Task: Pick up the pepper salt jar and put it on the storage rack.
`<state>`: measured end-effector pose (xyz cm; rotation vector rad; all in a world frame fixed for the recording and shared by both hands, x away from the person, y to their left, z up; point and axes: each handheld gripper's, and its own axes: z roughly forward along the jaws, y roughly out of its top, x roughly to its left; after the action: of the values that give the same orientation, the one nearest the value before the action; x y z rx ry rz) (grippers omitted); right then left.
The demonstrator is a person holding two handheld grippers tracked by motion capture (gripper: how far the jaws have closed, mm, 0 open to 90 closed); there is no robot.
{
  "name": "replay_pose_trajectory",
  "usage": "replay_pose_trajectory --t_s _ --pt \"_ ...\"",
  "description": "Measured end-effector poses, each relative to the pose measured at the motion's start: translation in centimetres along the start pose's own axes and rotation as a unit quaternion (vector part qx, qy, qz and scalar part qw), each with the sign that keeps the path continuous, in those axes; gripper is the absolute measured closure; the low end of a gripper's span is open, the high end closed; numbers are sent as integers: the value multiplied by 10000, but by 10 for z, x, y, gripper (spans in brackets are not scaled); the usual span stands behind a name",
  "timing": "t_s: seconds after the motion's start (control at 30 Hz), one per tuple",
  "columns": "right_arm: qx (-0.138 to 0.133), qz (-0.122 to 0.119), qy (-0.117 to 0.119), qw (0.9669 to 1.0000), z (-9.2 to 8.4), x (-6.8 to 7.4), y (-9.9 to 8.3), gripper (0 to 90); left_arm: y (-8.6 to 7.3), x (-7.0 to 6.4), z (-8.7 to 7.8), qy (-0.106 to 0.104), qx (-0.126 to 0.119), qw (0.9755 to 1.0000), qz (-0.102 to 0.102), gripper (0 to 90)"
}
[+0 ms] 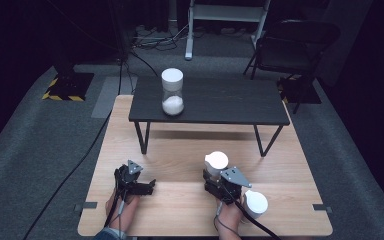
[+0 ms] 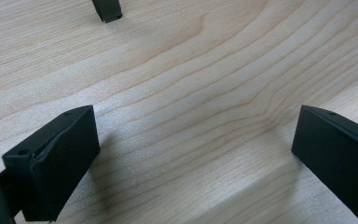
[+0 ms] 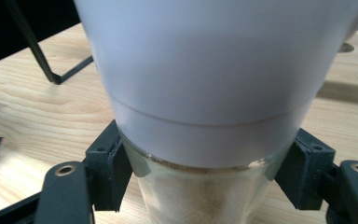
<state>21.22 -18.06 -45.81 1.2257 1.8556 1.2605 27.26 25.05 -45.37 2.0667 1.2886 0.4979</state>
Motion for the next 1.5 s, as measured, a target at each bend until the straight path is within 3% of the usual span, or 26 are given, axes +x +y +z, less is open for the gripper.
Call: replay_pose_trajectory --t_s 0.27,0.5,0.6,0.83,1.03,1.13,1.5 --pt "-116 -19 189 9998 -15 1 19 298 0 0 0 6 -6 10000 -8 8" --pt "-183 -189 212 9994 -29 -2 49 299 0 0 0 16 -6 10000 -15 8" --pt "-189 -152 298 9993 -34 -6 61 299 0 0 0 18 -6 10000 -27 8" --pt "-304 -417 368 9980 -45 -7 87 299 0 0 0 43 -18 10000 -57 8" --pt "-208 -671 382 9968 -48 -17 111 299 1 0 1 83 -7 9999 -61 7" --pt "-167 -606 456 9970 -48 -27 122 299 2 0 2 92 -13 9999 -84 6" --pt "-344 -706 555 9954 -47 -50 159 299 2 -2 2 132 -8 9998 -114 4"
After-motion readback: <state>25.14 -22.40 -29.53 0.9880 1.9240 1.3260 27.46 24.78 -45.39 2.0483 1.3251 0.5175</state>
